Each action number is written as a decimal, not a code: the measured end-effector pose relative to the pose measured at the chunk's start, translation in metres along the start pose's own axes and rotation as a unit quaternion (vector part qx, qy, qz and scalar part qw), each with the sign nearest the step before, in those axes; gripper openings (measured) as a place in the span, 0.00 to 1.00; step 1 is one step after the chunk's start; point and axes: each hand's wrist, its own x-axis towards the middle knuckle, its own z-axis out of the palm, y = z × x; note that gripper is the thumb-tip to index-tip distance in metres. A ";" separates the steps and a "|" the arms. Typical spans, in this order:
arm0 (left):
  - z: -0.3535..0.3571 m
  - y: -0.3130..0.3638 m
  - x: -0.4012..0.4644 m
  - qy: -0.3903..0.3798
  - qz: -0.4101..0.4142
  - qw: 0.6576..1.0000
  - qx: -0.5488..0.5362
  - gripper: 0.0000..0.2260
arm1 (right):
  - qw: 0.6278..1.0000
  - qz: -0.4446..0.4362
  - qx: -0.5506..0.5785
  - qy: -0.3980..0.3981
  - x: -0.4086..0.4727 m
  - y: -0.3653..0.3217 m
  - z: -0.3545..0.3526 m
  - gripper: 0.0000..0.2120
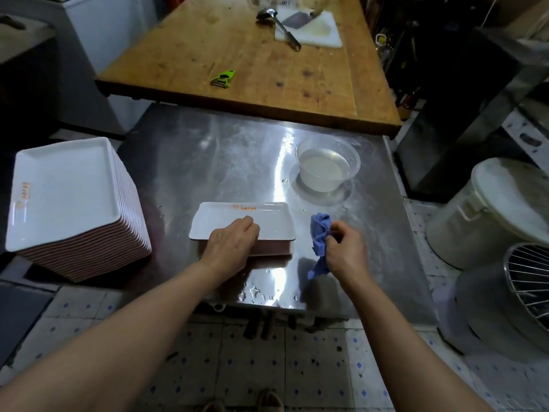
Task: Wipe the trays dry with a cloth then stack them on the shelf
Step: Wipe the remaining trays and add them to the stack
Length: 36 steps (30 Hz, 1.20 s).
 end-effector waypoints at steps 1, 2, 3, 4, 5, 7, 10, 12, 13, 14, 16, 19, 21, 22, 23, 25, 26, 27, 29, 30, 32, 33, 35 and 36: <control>-0.003 -0.001 0.001 0.006 -0.010 1.000 -0.010 0.14 | 1.000 0.001 0.000 0.000 -0.001 -0.002 0.000 0.11; -0.007 -0.002 0.002 0.017 -0.018 1.000 -0.017 0.15 | 1.000 0.001 0.001 0.001 -0.002 -0.004 0.000 0.11; -0.012 -0.003 0.003 0.024 -0.022 0.999 -0.020 0.15 | 1.000 -0.001 0.003 0.003 -0.002 -0.006 0.000 0.11; -0.017 -0.004 0.004 0.031 -0.023 0.999 -0.018 0.14 | 1.000 -0.002 0.006 0.005 -0.003 -0.009 -0.001 0.11; -0.022 -0.005 0.006 0.041 -0.023 0.999 -0.016 0.12 | 1.000 -0.003 0.010 0.006 -0.004 -0.012 -0.001 0.11; -0.031 -0.008 0.010 0.071 -0.031 0.997 -0.030 0.08 | 1.000 -0.007 0.024 0.011 -0.005 -0.019 -0.003 0.12; -0.049 -0.013 0.018 0.103 -0.118 0.985 -0.071 0.05 | 0.998 -0.032 0.044 0.033 -0.007 -0.035 -0.009 0.12; -0.063 -0.017 0.020 0.130 -0.165 0.969 -0.126 0.06 | 0.995 -0.061 0.054 0.051 -0.008 -0.050 -0.013 0.12; -0.073 -0.018 0.021 0.149 -0.180 0.957 -0.169 0.05 | 0.993 -0.080 0.060 0.059 -0.008 -0.059 -0.015 0.13; -0.083 -0.019 0.021 0.169 -0.193 0.942 -0.216 0.04 | 0.990 -0.101 0.067 0.068 -0.009 -0.068 -0.016 0.13; -0.105 -0.021 0.022 0.201 -0.223 0.903 -0.306 0.03 | 0.982 -0.148 0.082 0.085 -0.012 -0.091 -0.019 0.13; -0.135 -0.023 0.020 0.213 -0.266 0.852 -0.398 0.04 | 0.964 -0.223 0.101 0.100 -0.020 -0.128 -0.021 0.11; -0.152 -0.023 0.017 0.215 -0.272 0.815 -0.464 0.04 | 0.951 -0.273 0.100 0.109 -0.027 -0.152 -0.021 0.11; -0.160 -0.022 0.014 0.218 -0.273 0.797 -0.493 0.05 | 0.941 -0.302 0.098 0.116 -0.031 -0.164 -0.020 0.11; -0.168 -0.021 0.012 0.222 -0.274 0.782 -0.514 0.06 | 0.930 -0.333 0.098 0.121 -0.035 -0.174 -0.020 0.10; -0.180 -0.016 0.007 0.228 -0.273 0.762 -0.541 0.09 | 0.912 -0.383 0.100 0.112 -0.043 -0.192 -0.018 0.08; -0.186 -0.013 0.005 0.231 -0.270 0.753 -0.554 0.10 | 0.907 -0.395 0.104 0.098 -0.046 -0.199 -0.017 0.07; -0.190 -0.010 0.003 0.234 -0.266 0.745 -0.566 0.10 | 0.905 -0.403 0.109 0.085 -0.049 -0.205 -0.014 0.06; -0.195 -0.005 -0.002 0.243 -0.255 0.741 -0.572 0.09 | 0.905 -0.401 0.110 0.088 -0.053 -0.213 -0.009 0.04; -0.196 -0.002 -0.004 0.245 -0.249 0.744 -0.570 0.09 | 0.909 -0.391 0.097 0.107 -0.053 -0.216 -0.006 0.03; -0.196 0.004 -0.007 0.249 -0.239 0.749 -0.565 0.07 | 0.915 -0.373 0.054 0.144 -0.053 -0.220 0.000 0.03; -0.196 0.007 -0.008 0.255 -0.239 0.749 -0.563 0.07 | 0.914 -0.375 0.039 0.148 -0.053 -0.221 0.004 0.04; -0.196 0.010 -0.010 0.272 -0.245 0.744 -0.560 0.08 | 0.909 -0.395 0.034 0.133 -0.054 -0.222 0.009 0.05; -0.196 0.011 -0.010 0.277 -0.248 0.739 -0.562 0.08 | 0.903 -0.408 0.033 0.128 -0.054 -0.220 0.010 0.07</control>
